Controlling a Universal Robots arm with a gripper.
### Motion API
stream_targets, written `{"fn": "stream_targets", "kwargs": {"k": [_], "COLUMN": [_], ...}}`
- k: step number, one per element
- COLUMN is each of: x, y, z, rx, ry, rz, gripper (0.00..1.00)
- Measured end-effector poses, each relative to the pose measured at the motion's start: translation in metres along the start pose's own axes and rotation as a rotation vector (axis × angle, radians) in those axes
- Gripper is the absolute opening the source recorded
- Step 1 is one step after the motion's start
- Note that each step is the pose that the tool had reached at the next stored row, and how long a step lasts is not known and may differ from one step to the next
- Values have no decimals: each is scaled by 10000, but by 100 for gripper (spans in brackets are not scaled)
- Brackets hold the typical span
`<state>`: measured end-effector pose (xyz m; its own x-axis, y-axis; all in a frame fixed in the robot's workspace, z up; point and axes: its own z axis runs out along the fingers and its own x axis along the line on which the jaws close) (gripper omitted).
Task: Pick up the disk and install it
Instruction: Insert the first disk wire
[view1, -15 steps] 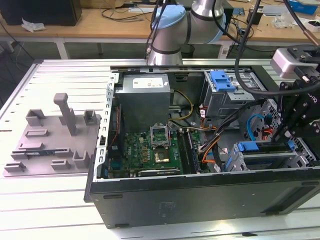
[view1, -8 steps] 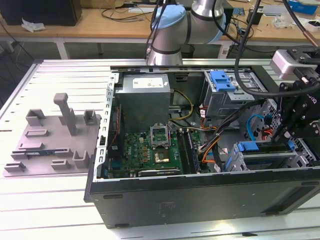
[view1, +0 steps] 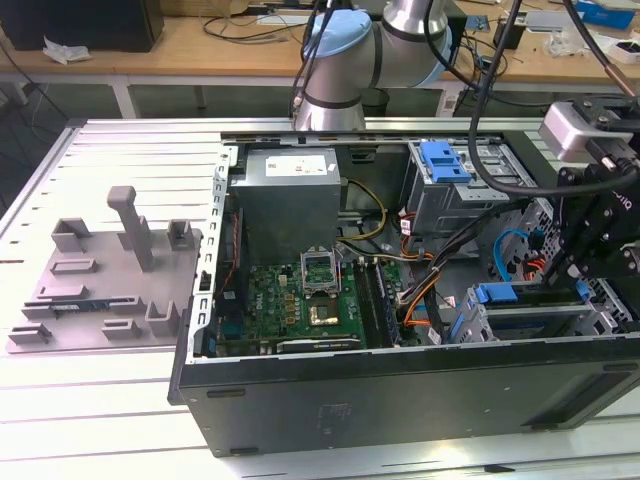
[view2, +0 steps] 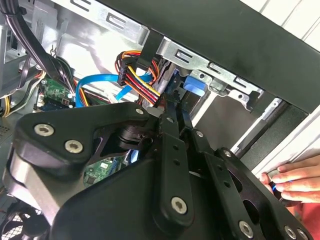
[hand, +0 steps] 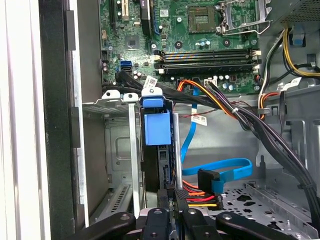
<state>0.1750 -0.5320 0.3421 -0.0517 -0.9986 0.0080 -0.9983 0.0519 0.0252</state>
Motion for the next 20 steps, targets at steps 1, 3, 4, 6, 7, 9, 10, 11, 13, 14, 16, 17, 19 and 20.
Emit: {"fn": "stream_targets", "kwargs": {"k": [1, 3, 4, 6, 7, 9, 10, 11, 13, 14, 16, 17, 19, 20], "x": [0, 0, 0, 0, 0, 0, 0, 0, 0, 0, 0, 0, -1, -1], "y": [0, -1, -1, -2, -2, -2, -2, -3, -3, -3, -3, -4, -3, -3], "z": [3, 6, 9, 19, 23, 28, 32, 35, 42, 46, 49, 49, 48, 40], "rx": [0, 0, 0, 0, 0, 0, 0, 0, 0, 0, 0, 0, -1, -1], "ry": [0, -1, 0, -3, -1, 1, 0, 0, 0, -3, 1, 1, -8, -9], "rz": [1, 0, 0, 0, 0, 1, 0, 0, 1, 0, 0, 0, 0, 1], "gripper": [17, 17, 17, 17, 17, 17, 17, 17, 17, 17, 17, 17, 17, 18]}}
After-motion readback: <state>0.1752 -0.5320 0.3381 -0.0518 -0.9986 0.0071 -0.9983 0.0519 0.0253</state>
